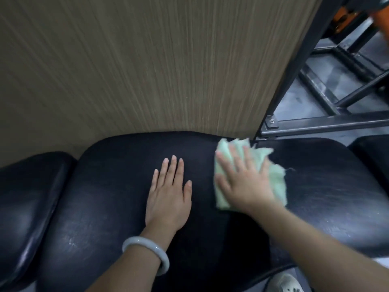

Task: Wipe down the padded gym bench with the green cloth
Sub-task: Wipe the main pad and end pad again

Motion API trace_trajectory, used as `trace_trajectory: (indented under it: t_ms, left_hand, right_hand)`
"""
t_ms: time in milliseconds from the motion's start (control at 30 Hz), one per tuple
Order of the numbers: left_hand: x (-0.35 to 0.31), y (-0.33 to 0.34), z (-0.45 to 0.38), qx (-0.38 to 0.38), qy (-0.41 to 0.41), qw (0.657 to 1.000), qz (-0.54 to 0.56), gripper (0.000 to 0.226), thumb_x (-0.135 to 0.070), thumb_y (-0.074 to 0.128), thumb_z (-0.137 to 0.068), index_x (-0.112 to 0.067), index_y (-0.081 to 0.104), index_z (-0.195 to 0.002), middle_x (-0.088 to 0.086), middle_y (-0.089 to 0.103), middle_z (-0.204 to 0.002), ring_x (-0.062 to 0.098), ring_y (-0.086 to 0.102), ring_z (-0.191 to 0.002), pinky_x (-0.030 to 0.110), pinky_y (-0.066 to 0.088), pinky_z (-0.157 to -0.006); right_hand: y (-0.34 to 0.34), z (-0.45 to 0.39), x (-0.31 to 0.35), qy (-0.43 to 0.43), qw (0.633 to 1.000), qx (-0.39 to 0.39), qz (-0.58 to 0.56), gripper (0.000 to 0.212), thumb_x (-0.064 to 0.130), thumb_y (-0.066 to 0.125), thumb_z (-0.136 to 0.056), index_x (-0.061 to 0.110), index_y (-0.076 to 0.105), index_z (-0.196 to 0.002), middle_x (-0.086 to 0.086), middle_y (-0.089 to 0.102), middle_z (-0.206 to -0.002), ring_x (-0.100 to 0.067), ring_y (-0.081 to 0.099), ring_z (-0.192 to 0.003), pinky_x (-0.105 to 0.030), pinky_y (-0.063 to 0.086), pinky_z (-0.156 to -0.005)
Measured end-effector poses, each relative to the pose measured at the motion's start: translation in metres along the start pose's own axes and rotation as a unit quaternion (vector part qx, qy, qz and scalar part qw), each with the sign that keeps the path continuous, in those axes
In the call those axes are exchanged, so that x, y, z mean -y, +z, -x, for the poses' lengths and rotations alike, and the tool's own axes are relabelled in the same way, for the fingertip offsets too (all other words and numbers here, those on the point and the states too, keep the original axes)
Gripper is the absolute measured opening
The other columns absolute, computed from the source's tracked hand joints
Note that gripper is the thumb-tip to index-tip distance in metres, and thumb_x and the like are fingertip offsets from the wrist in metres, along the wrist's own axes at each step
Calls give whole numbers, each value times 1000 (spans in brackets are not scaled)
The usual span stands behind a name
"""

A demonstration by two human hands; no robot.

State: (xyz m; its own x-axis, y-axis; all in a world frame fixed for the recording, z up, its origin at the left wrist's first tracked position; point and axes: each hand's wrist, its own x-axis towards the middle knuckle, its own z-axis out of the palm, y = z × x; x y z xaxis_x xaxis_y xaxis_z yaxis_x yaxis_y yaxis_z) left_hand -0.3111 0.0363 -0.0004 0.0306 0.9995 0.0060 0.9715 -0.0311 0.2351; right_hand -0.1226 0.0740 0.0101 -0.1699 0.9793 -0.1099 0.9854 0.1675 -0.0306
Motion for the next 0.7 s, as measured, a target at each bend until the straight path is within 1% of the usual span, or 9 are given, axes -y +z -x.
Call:
trace_trajectory:
  t_ms: [67,133,200,267,333,467,533,600,700]
  left_hand:
    - [3,-2,-1,6,7,1000,9,66,-49,-16,-80,-25,-15,-142,-11,-19,-153,3,-24,-139,25,-20,-113]
    - [6,-3,-1,10,16,1000,16,68,-51,-16,-79,-24,-15,-142,-11,-18,-152,3,-25,-139,22,-23,-109]
    - [8,-4,1,13,29,999,22,70,-52,-15,-79,-21,-14,-142,-10,-17,-152,3,-24,-139,21,-23,-109]
    - [14,-7,8,26,47,998,12,72,-54,-15,-78,-21,-14,-142,-10,-18,-152,4,-24,-139,22,-21,-109]
    - [23,-10,19,34,63,997,-4,72,-54,-15,-78,-22,-15,-143,-11,-19,-152,4,-24,-139,21,-21,-110]
    - [42,-16,46,40,66,997,-5,73,-55,-14,-80,-23,-11,-144,-12,-17,-153,2,-22,-140,21,-20,-111]
    - [49,-19,55,38,59,998,-3,73,-55,-14,-79,-22,-11,-144,-12,-18,-151,2,-23,-139,21,-21,-110]
    - [57,-21,65,34,56,998,-6,73,-55,-14,-79,-22,-12,-144,-12,-18,-151,3,-22,-139,22,-19,-111]
    - [68,-24,79,33,49,998,1,72,-55,-13,-80,-22,-11,-143,-10,-15,-152,4,-20,-140,24,-17,-113]
  right_hand:
    - [5,32,20,-84,996,-29,-14,55,52,19,-96,34,35,-145,-4,31,-154,-34,26,-142,-71,20,-101]
    - [11,71,8,-151,988,-9,-5,54,55,18,-97,36,36,-144,-1,34,-154,-30,26,-143,-62,19,-102]
    - [14,101,-31,-150,989,-7,-8,57,61,19,-95,41,30,-147,5,28,-156,-23,19,-145,-58,21,-104]
    - [15,120,-78,-46,999,-17,-1,61,66,17,-92,45,20,-149,10,18,-159,-18,13,-146,-59,25,-107]
    - [10,126,-103,120,992,-24,-36,61,67,15,-90,49,12,-148,14,7,-159,-16,5,-147,-61,15,-111]
    - [1,109,-58,397,911,-6,-107,60,59,19,-94,44,7,-151,8,-2,-161,-22,-9,-147,-68,-3,-109]
    - [2,104,-12,426,896,-10,-127,61,59,17,-94,41,6,-151,5,-3,-161,-26,-11,-147,-73,-4,-105]
    - [10,111,35,400,908,-8,-125,61,59,16,-93,42,4,-150,5,-4,-161,-26,-13,-146,-75,-4,-102]
    - [24,129,101,381,909,-40,-163,59,57,22,-93,44,14,-150,5,4,-161,-27,-10,-146,-75,8,-102]
